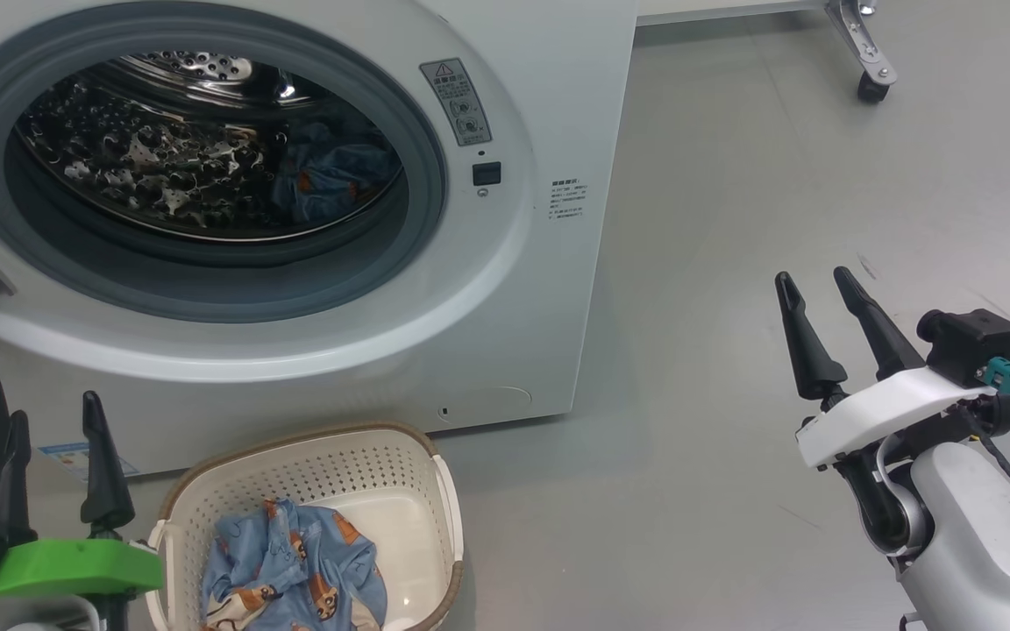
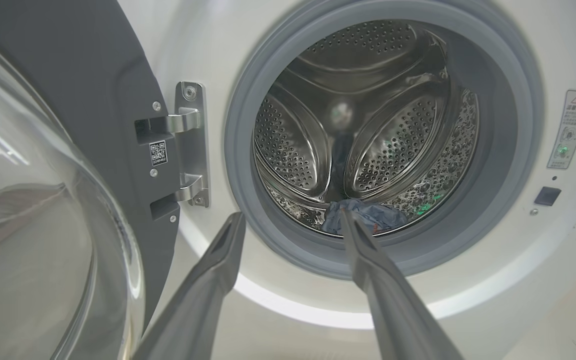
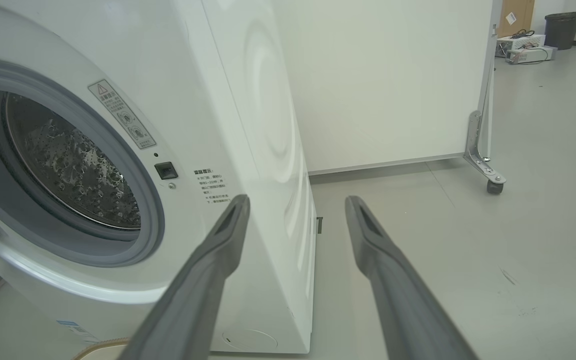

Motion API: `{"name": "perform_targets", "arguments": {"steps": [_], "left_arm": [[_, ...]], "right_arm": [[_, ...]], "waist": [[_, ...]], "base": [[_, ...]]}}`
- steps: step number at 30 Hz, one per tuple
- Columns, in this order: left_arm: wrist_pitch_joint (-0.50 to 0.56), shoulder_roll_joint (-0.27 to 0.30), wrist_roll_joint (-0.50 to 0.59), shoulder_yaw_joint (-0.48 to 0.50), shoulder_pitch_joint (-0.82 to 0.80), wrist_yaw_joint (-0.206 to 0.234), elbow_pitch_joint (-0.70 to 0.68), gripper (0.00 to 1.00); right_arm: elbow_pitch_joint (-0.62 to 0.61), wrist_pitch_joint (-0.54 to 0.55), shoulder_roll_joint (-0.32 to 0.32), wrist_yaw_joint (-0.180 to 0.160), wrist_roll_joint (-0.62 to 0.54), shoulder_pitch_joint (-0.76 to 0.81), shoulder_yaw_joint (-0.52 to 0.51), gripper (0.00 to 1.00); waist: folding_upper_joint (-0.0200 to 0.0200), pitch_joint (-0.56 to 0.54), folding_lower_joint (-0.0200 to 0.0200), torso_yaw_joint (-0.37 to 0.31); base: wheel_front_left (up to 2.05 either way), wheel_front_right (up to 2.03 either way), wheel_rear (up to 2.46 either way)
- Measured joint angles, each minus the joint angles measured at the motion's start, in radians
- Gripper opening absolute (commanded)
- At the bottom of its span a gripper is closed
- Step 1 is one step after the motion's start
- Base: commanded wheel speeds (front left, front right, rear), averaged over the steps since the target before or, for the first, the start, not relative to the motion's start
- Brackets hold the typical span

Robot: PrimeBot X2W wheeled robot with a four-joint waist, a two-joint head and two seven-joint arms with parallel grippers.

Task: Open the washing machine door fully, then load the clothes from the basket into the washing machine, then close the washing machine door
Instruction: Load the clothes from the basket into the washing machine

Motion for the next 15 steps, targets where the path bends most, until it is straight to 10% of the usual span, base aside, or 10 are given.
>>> {"name": "perform_targets", "arguments": {"steps": [15], "left_arm": [[0.0,-0.021,0.01,0.0,0.046,0.0,-0.06,1.0]], "right_arm": [[-0.001,0.0,-0.009,0.0,0.001,0.0,0.019,1.0]], "waist": [[0.0,-0.001,0.0,0.006]], "base": [[0.0,0.0,0.0]]}}
